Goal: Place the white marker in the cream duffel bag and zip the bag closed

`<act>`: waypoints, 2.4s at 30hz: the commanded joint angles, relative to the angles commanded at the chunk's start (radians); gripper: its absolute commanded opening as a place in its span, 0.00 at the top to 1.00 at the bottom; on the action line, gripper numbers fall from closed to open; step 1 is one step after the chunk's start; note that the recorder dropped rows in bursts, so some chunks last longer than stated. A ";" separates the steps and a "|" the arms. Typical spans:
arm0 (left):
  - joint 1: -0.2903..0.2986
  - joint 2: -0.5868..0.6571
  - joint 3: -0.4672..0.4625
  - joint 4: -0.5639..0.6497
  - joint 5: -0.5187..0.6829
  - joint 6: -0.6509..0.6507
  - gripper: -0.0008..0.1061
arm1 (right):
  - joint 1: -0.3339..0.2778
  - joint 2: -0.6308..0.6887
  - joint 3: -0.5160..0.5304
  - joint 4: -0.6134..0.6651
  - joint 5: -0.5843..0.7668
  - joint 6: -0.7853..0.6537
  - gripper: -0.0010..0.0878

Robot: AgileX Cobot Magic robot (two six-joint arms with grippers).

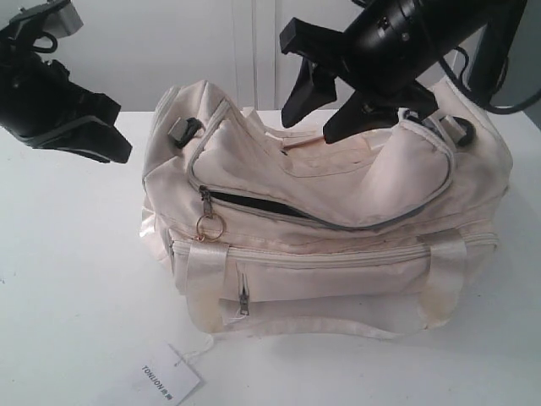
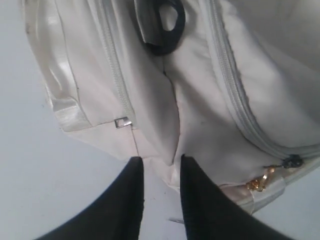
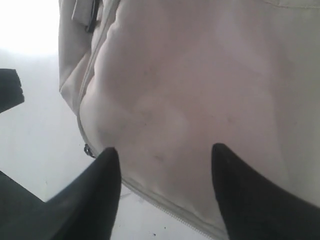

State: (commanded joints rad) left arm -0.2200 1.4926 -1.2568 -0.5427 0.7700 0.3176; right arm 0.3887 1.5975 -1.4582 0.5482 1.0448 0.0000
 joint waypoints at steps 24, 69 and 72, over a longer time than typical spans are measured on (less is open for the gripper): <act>0.000 0.106 0.000 -0.097 -0.046 0.082 0.87 | 0.247 -0.049 0.216 0.014 -0.245 0.006 0.40; 0.000 0.106 0.000 -0.100 -0.036 0.106 0.99 | 0.349 0.137 0.227 -0.119 -0.501 -0.173 0.70; 0.000 0.106 0.000 -0.100 -0.036 0.106 0.99 | 0.349 0.121 0.227 -0.119 -0.501 -0.173 0.82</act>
State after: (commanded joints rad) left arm -0.2200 1.5986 -1.2568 -0.6423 0.7343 0.4235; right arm 0.7373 1.7187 -1.2308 0.4290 0.5440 -0.1726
